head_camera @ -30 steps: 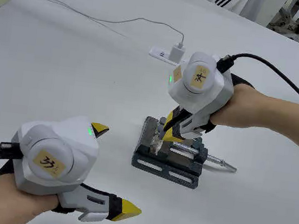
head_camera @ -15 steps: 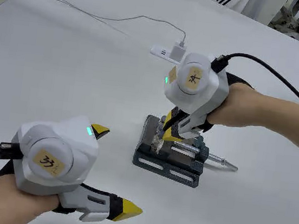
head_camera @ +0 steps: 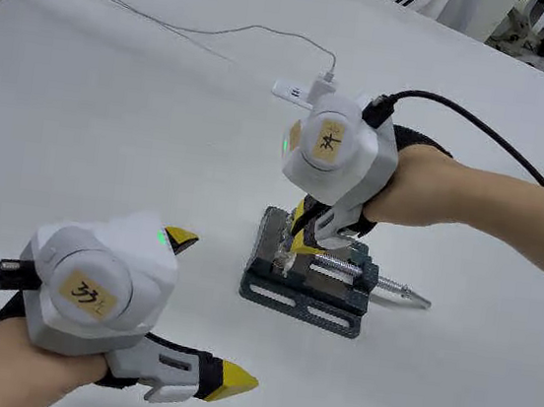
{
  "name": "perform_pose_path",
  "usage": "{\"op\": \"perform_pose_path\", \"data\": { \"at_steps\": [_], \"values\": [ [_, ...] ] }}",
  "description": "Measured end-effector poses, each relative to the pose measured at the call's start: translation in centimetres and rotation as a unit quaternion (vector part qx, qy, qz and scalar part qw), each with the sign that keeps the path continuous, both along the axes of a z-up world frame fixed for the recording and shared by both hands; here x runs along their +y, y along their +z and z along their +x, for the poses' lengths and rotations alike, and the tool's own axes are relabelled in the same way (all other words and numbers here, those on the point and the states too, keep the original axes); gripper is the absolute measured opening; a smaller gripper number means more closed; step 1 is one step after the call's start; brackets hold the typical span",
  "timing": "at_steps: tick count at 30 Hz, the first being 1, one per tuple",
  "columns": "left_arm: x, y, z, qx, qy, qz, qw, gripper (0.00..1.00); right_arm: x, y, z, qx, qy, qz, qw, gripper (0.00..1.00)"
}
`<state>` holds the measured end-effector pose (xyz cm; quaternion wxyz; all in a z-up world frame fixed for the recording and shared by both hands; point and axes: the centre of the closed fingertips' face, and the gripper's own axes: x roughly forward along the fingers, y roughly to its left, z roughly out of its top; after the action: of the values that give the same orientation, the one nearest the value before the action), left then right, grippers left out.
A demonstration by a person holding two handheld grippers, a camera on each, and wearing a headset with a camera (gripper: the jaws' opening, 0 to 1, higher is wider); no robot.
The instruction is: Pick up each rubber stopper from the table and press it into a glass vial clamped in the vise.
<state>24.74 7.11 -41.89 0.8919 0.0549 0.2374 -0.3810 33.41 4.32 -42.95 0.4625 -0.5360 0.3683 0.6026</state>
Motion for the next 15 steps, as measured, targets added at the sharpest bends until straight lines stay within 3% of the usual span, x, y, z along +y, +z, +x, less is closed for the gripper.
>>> {"op": "perform_pose_path", "data": {
  "at_steps": [9, 15],
  "values": [
    [0.08, -0.13, 0.04, 0.003, 0.002, -0.001, 1.0, 0.92, -0.08, -0.13, 0.14, -0.001, -0.006, -0.012, 0.9999, 0.04],
    [0.11, -0.14, 0.16, 0.002, 0.001, -0.001, 1.0, 0.92, 0.04, -0.2, 0.14, 0.0, -0.03, -0.02, 0.9993, 0.03]
  ]
}}
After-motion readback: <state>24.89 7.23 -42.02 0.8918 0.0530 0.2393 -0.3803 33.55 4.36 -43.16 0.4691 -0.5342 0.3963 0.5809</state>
